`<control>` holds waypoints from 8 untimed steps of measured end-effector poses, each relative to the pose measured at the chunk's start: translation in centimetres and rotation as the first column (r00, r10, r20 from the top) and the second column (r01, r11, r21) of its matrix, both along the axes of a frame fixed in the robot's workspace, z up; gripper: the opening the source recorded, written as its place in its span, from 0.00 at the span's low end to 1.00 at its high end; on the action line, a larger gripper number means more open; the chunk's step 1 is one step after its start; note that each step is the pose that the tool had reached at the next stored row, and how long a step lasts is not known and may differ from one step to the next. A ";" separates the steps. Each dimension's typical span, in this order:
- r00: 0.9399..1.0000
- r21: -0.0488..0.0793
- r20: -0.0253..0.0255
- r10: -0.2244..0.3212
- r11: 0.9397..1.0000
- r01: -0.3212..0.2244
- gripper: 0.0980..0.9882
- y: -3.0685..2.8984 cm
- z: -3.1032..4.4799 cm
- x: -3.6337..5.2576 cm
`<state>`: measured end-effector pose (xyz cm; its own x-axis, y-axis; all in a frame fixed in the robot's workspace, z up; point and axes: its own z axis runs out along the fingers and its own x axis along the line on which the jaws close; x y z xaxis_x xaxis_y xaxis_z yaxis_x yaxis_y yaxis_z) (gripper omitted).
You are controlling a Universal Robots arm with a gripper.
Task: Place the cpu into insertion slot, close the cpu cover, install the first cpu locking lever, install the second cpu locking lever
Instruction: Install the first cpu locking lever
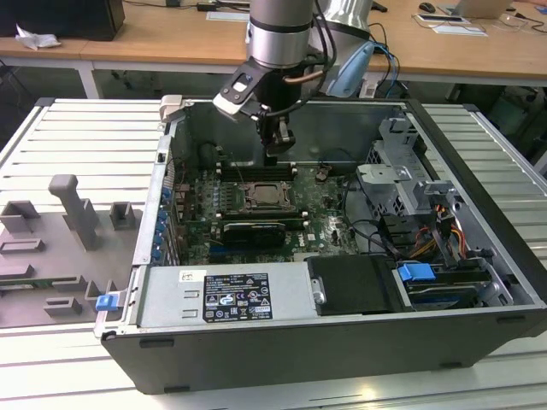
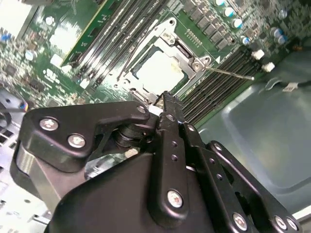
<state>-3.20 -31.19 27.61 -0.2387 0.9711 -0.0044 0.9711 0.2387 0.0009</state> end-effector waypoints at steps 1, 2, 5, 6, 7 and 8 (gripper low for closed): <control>1.000 0.000 0.000 0.021 1.000 -0.021 0.01 0.00 0.00 0.00; 0.999 0.000 0.000 0.037 0.999 -0.037 0.01 0.00 0.00 0.00; 0.994 0.000 0.000 0.107 0.994 -0.107 0.01 0.00 0.00 0.00; 0.992 0.000 0.000 0.128 0.992 -0.128 0.01 0.00 0.00 0.00; 0.990 0.000 0.000 0.143 0.990 -0.143 0.01 0.00 0.00 0.00; 0.986 0.000 0.000 0.168 0.986 -0.168 0.01 0.00 0.00 0.00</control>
<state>-3.20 -31.18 27.61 -0.3989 0.9170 -0.0044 0.9170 0.3989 0.0009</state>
